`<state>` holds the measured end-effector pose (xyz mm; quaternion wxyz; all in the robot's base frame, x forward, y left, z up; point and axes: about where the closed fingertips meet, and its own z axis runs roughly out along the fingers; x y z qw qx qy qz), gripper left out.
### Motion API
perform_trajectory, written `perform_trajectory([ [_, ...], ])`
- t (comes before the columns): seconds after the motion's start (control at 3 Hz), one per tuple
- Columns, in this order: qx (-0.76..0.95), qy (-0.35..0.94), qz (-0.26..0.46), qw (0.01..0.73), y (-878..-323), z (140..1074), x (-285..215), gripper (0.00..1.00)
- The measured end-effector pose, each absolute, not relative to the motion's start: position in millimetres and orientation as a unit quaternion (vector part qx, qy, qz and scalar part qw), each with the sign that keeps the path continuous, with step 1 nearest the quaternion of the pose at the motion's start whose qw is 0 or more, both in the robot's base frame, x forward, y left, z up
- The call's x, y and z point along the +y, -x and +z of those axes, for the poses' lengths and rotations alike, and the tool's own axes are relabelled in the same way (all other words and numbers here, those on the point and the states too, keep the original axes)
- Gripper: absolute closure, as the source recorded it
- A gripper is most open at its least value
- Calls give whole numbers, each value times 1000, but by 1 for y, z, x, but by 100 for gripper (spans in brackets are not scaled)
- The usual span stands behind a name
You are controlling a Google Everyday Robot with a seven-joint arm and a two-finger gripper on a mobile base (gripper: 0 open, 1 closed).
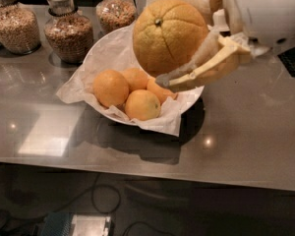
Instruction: Pick orange from white bowl
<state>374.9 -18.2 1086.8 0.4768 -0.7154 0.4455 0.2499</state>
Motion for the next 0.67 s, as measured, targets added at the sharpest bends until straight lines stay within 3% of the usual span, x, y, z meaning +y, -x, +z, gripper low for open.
perform_trajectory([
  [0.67,451,712,236,484,-369,1091,-27,100],
])
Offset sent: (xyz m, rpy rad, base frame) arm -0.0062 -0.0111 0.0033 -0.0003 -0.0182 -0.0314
